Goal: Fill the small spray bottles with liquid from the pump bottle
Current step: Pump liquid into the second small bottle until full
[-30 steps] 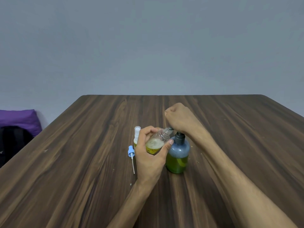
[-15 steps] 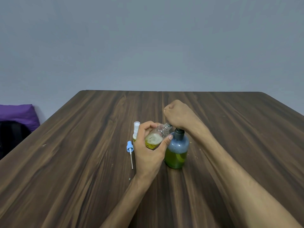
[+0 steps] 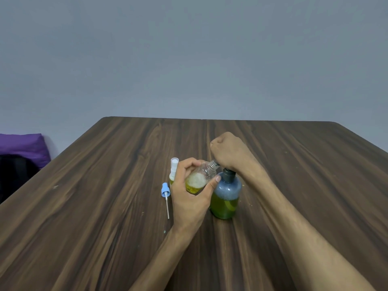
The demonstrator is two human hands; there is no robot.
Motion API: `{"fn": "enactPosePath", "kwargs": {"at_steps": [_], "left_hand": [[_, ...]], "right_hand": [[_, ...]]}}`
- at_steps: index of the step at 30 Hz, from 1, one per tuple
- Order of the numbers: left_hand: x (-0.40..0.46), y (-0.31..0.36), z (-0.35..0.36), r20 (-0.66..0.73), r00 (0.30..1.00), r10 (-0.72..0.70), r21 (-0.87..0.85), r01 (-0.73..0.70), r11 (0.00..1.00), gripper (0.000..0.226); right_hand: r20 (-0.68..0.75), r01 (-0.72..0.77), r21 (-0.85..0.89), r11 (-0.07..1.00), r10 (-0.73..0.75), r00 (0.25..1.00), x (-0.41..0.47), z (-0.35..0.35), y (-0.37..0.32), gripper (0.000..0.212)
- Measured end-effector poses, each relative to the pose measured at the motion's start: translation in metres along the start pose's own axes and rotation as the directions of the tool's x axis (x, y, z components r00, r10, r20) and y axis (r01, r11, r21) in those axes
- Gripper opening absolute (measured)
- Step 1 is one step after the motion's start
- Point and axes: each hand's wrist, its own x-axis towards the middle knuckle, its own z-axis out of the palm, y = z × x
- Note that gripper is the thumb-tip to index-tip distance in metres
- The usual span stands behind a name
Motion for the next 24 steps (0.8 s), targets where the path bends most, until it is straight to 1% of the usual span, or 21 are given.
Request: {"fn": "enactPosePath", "kwargs": {"at_steps": [4,8,12,16,18,20,22,24], "left_hand": [[-0.0019,-0.0001,-0.0003,0.002,1.0,0.0,-0.005,0.0,1.0,0.051],[-0.0016,0.0006,-0.0001,-0.002,1.0,-0.011,0.014,0.011,1.0,0.051],[-0.0018,0.0016,-0.0006,0.011,1.0,0.013,0.019,-0.013,1.0,0.051],[-0.0017,0.0002,-0.0002,0.002,1.0,0.002,0.013,-0.002,1.0,0.053],[-0.0026,-0.0002,-0.0015,0.009,1.0,0.009,0.014,-0.009,1.0,0.053],[-0.0025,0.0004,-0.0013,0.014,1.0,0.009,0.01,-0.009,1.0,0.053],[-0.0016,-0.0005,-0.0003,0.009,1.0,0.003,0.008,-0.003,1.0,0.053],[-0.0013,-0.0012,-0.0005,0.008,1.0,0.0,0.012,0.0,1.0,0.053]], "right_hand": [[-0.026,0.041,0.055,0.998,-0.039,0.999,-0.0005,-0.003,-0.0003,0.035],[-0.012,0.031,0.001,1.0,-0.031,0.999,-0.0008,-0.0006,-0.0005,0.038],[-0.027,0.045,0.017,0.999,-0.045,0.999,0.0025,-0.0034,-0.0004,0.037],[0.035,-0.008,0.013,1.0,0.008,0.999,0.001,0.0016,0.0018,0.034],[0.028,0.002,0.001,1.0,-0.002,1.0,0.0003,-0.0004,-0.0003,0.034],[-0.002,0.024,0.029,0.999,-0.024,1.0,0.0019,-0.0023,-0.0004,0.034],[0.011,0.016,0.043,0.999,-0.016,1.0,0.0012,-0.0007,0.0011,0.035],[0.031,-0.004,0.013,1.0,0.004,1.0,-0.0001,0.0012,0.0014,0.037]]}}
